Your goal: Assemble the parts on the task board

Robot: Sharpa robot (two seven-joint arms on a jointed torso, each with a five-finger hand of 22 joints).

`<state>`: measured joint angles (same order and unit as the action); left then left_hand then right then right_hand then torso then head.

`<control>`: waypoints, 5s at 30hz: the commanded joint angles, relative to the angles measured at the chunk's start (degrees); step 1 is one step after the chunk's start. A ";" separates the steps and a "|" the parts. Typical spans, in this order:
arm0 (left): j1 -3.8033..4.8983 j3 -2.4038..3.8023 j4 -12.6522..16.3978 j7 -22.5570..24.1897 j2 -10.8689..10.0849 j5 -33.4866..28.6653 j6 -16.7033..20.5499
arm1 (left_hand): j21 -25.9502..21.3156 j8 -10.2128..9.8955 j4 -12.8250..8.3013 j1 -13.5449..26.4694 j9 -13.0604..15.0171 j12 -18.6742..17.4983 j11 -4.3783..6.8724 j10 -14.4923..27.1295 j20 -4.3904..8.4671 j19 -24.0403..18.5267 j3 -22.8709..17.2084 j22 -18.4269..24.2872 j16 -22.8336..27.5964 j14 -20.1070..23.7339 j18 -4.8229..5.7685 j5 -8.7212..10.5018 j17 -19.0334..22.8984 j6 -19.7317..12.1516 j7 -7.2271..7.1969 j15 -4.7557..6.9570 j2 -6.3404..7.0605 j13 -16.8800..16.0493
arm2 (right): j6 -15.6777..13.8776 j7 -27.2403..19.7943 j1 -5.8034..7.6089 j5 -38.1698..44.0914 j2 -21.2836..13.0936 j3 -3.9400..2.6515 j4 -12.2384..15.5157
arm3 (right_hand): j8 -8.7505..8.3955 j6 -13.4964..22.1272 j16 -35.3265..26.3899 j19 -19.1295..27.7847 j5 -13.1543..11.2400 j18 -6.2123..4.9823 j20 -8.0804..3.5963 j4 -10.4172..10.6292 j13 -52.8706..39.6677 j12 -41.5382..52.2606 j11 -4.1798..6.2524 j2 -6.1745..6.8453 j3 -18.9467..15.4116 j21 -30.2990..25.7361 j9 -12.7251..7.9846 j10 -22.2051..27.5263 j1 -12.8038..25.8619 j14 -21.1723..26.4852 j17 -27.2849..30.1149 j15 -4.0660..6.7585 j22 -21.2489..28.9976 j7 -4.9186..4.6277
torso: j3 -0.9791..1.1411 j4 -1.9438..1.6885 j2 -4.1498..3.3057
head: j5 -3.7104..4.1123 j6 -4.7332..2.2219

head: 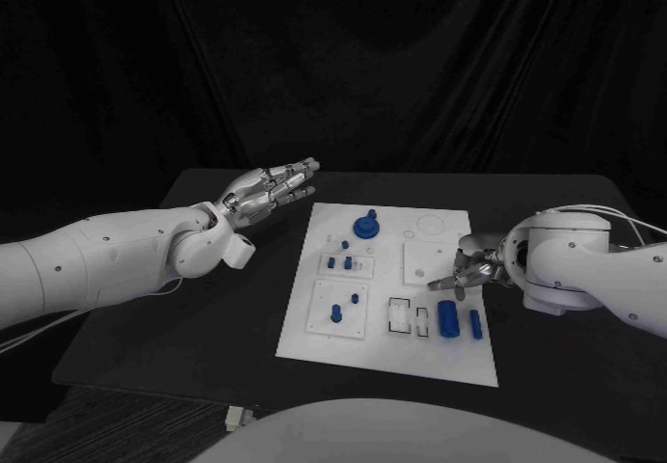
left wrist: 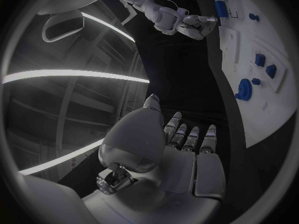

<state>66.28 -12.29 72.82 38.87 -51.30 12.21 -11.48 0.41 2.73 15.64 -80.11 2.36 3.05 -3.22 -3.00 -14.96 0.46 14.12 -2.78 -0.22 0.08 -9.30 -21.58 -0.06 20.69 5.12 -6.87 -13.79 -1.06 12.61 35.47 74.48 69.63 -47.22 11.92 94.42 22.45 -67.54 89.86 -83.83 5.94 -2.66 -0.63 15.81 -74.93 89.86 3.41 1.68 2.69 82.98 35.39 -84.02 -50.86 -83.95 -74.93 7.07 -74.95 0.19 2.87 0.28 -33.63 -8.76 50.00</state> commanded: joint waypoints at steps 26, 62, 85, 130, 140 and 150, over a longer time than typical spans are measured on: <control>-0.21 0.06 -0.20 3.53 0.09 -0.41 -1.03 | 0.12 0.24 0.20 -0.65 0.08 0.33 -0.45 -0.10 -0.32 -0.03 -0.25 -0.11 0.22 -0.08 -1.00 -0.17 0.06 0.27 0.32 0.24 -0.16 0.01 | 3.07 1.86 -1.94 1.57 1.05 -0.02 -1.03 | -2.21 2.33 0.14 -1.96 0.01 0.35 0.18 0.01 -15.07 0.14 0.00 0.24 -1.11 -2.10 1.38 -5.98 0.41 -6.05 -15.07 -0.24 -11.96 -0.49 | 0.00 0.02 0.06 | -0.07 0.00; -0.40 0.06 -0.25 3.15 -0.01 -0.41 -1.62 | 0.22 0.21 0.11 -0.89 0.06 0.52 -0.65 -0.28 -0.35 0.07 -0.42 -0.52 0.22 -0.08 -1.07 -0.61 0.06 0.18 0.46 0.14 -0.37 -0.03 | 2.98 1.42 -4.07 -0.06 2.09 -0.02 -2.14 | -8.96 6.09 -0.47 -0.97 42.96 -0.28 1.25 -10.78 -15.07 0.14 -0.95 2.45 9.91 -5.16 3.01 -5.98 -7.39 -5.79 -13.89 -1.28 -11.13 -1.82 | -0.01 0.02 0.04 | -0.46 0.00; -0.43 0.06 -0.56 3.06 0.03 -0.41 -1.69 | 0.22 0.20 0.08 -0.96 0.06 0.64 -0.73 -0.43 -0.37 0.09 -0.48 -0.55 0.22 -0.08 -1.08 -0.76 0.06 0.15 0.50 0.17 -0.44 -0.07 | -9.57 -1.33 -2.09 -17.65 -0.14 -0.04 0.41 | -5.62 5.59 -1.74 -0.81 53.72 -0.40 0.73 -15.18 -15.07 0.14 -0.24 2.84 18.49 -5.77 9.01 -5.98 -2.60 -5.29 -11.47 -0.69 -10.99 -1.14 | -0.01 0.01 0.10 | -0.58 0.00; -0.48 0.06 -0.39 3.07 -0.23 -0.41 -2.02 | 0.27 0.21 0.08 -1.08 0.07 0.65 -0.80 -0.45 -0.41 0.17 -0.63 -0.71 0.22 -0.08 -1.10 -1.14 0.06 0.22 0.56 0.15 -0.69 -0.06 | -3.61 1.21 -3.82 -21.46 6.09 -0.02 -3.32 | -7.07 7.82 -2.27 -0.64 26.90 -0.58 1.11 -12.40 -15.07 0.14 -0.85 -0.10 16.44 -6.79 10.26 -5.98 3.49 -5.13 -10.36 -1.15 -10.72 -1.80 | -0.03 -0.02 0.02 | -1.33 0.00; -0.52 0.06 -0.42 2.94 -0.23 -0.41 -2.20 | 0.26 0.25 0.10 -1.11 0.09 0.67 -0.87 -0.47 -0.43 0.16 -0.70 -0.64 0.22 -0.08 -1.09 -1.34 0.06 0.42 0.62 0.14 -0.83 -0.06 | -3.02 1.38 -3.88 -21.19 6.44 -0.02 -3.59 | -7.80 7.37 -2.30 -0.53 16.29 -0.67 1.29 -10.55 -15.07 0.14 -1.03 -0.78 14.17 -7.26 9.62 -5.98 4.27 -5.11 -10.25 -1.31 -10.61 -1.96 | -0.03 0.01 0.05 | -1.48 0.00; -0.55 0.06 -0.45 2.71 -0.22 -0.41 -2.39 | 0.27 0.32 0.08 -1.16 0.14 0.70 -0.90 -0.50 -0.45 0.18 -0.74 -0.68 0.22 -0.08 -1.09 -1.45 0.06 0.75 0.68 0.06 -0.88 -0.07 | -2.66 1.55 -3.89 -20.51 6.51 -0.02 -3.76 | -7.96 6.95 -2.34 -0.52 8.57 -0.71 1.29 -9.01 -15.07 0.14 -1.01 -1.04 11.81 -7.46 9.50 -5.98 5.17 -5.09 -10.14 -1.30 -10.57 -1.92 | -0.04 0.01 0.05 | -1.50 0.00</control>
<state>65.81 -12.29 72.32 38.87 -51.59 12.21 -13.10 0.41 2.72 15.64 -80.79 2.42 3.51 -3.79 -3.58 -15.17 0.67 13.80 -3.45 -0.22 0.08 -9.30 -22.70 -0.05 21.31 5.74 -6.87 -14.47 -1.06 9.09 36.03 70.76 48.56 -40.74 11.93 90.69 14.82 -60.18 87.86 -84.03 15.10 -2.68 0.41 6.83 -74.91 89.86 2.77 0.27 14.82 75.87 44.95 -83.99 -46.44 -83.95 -74.90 6.03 -74.91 -1.88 2.84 0.28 -33.59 -10.26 50.01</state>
